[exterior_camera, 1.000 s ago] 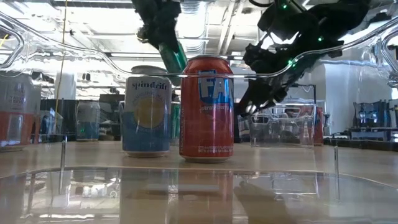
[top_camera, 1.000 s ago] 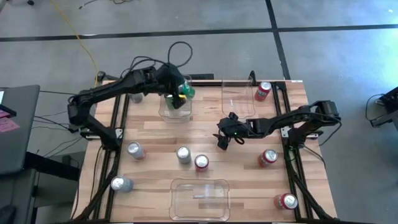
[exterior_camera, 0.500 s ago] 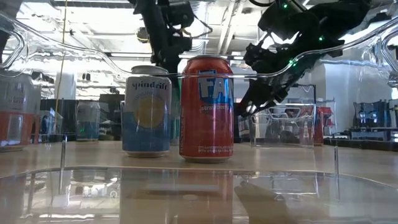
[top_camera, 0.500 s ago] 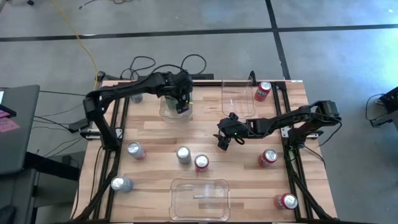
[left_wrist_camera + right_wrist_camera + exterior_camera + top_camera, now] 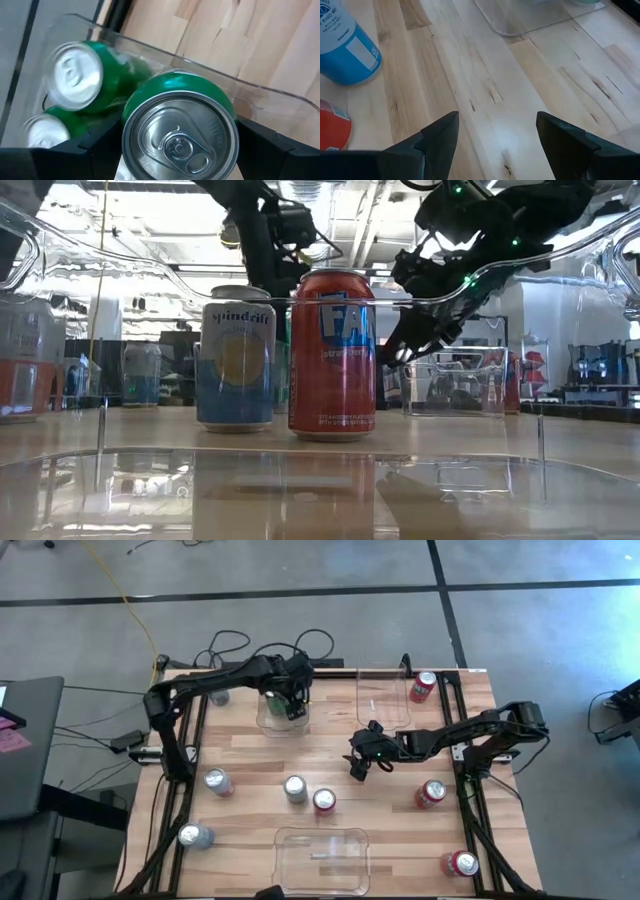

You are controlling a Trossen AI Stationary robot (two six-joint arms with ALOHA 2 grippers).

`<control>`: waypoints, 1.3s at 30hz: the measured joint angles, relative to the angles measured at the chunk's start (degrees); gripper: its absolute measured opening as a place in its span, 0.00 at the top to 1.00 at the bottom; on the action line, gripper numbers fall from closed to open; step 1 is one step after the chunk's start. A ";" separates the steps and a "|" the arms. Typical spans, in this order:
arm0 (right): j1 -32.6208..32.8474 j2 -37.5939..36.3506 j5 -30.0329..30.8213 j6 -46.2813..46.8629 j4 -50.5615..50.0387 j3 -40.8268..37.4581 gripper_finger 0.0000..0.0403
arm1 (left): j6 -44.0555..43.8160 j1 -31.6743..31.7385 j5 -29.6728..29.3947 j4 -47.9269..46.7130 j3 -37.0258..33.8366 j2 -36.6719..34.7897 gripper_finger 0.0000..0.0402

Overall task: Sort soda cans
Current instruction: Put the green soda can into the top left transparent bin

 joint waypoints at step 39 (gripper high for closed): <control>0.13 0.00 0.02 0.08 -0.31 0.00 0.29 | 1.10 0.11 -3.44 -1.41 5.38 5.17 0.16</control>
